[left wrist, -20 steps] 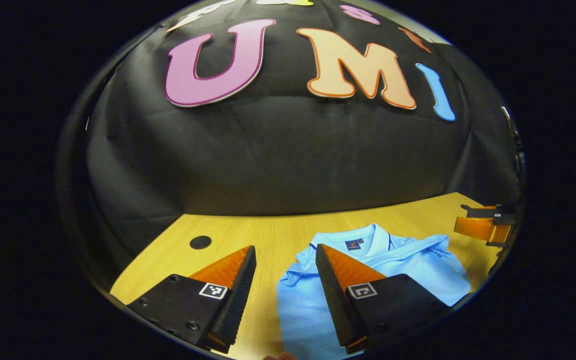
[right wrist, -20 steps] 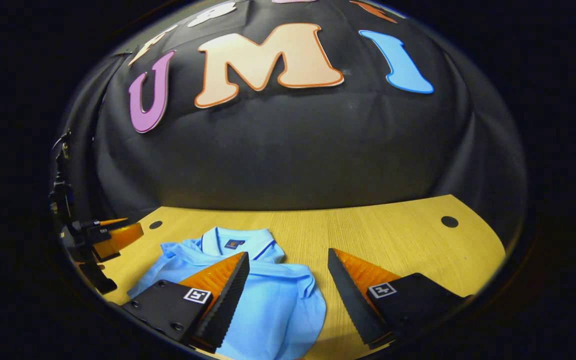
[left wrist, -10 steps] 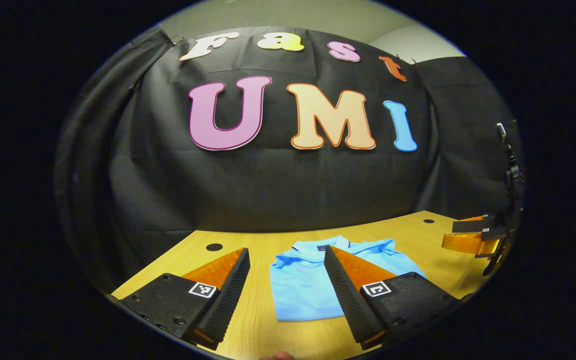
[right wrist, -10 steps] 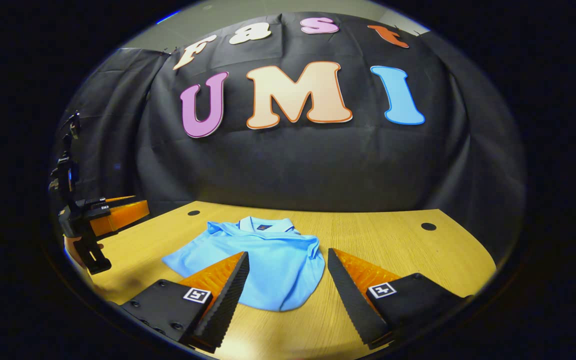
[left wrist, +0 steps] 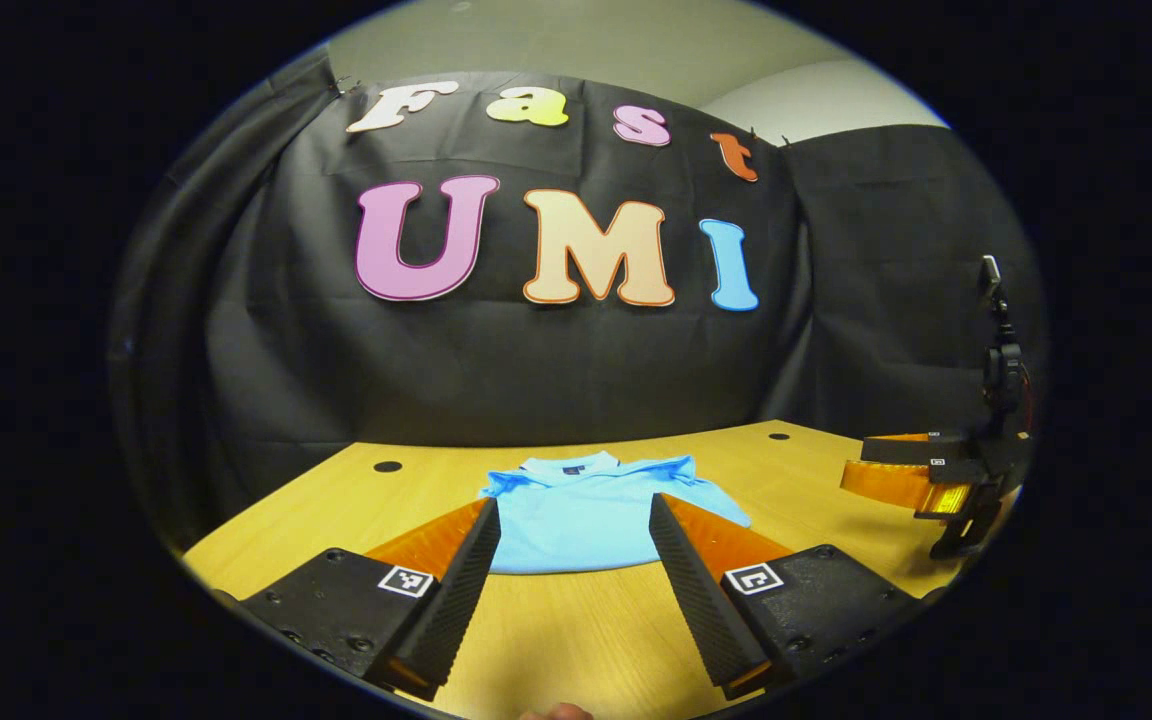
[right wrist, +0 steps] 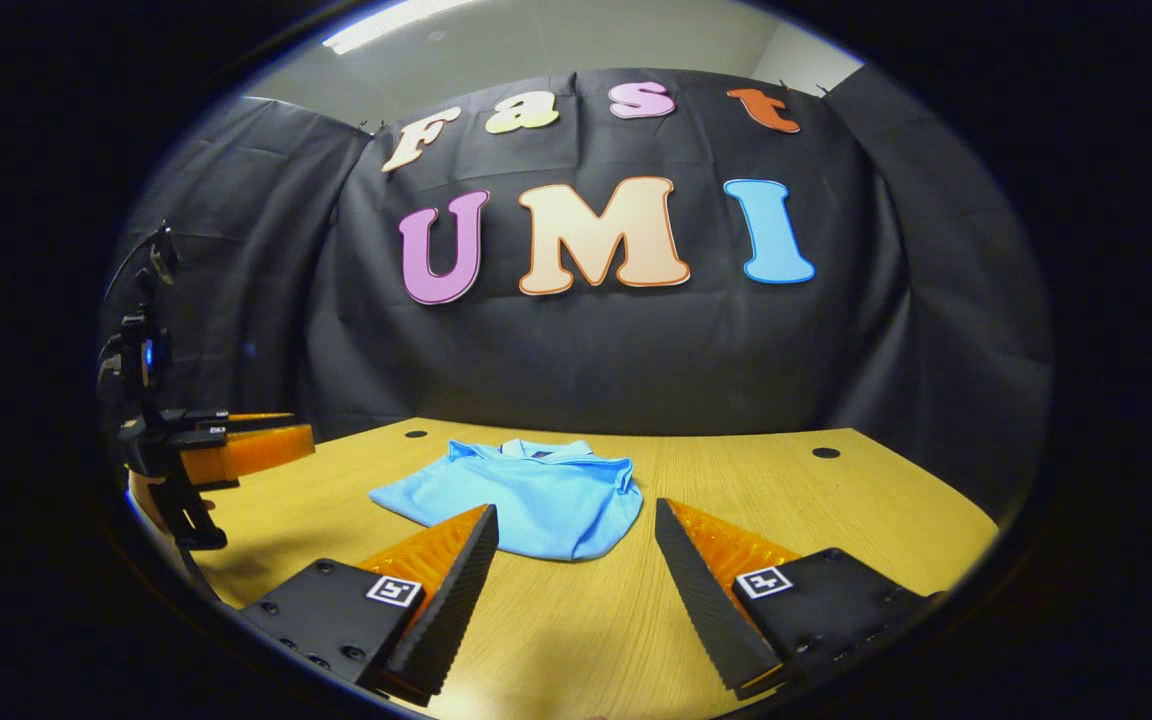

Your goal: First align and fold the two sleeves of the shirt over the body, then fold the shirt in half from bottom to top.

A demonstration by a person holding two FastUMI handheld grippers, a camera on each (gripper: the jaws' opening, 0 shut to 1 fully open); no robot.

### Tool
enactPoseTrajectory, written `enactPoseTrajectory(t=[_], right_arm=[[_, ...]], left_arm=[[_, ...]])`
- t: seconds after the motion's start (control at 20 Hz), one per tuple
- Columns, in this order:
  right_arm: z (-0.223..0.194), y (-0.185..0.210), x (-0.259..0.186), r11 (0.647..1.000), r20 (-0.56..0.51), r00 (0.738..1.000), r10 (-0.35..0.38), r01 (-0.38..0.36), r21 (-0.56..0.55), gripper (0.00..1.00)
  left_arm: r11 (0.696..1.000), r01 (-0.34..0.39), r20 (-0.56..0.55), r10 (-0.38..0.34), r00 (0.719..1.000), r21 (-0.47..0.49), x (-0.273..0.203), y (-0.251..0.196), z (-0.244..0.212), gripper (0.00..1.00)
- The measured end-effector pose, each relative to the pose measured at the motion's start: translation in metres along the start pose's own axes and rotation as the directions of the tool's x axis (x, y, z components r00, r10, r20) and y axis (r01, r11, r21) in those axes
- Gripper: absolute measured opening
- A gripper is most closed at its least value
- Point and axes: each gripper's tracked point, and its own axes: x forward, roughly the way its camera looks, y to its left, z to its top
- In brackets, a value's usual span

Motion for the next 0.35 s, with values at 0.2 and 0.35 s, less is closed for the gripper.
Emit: enactPoseTrajectory(t=[0.2,0.35], right_arm=[[-0.003,-0.010,0.001,1.000,0.019,1.000,-0.013,0.012,0.023,0.98],[-0.017,-0.011,0.003,0.999,-0.015,1.000,-0.013,0.013,0.041,0.98]], left_arm=[[1.000,0.008,-0.031,-0.009,0.999,-0.006,0.001,-0.006,-0.014,0.90],[1.000,0.019,-0.039,-0.019,0.999,-0.002,0.004,-0.010,-0.016,0.90]])
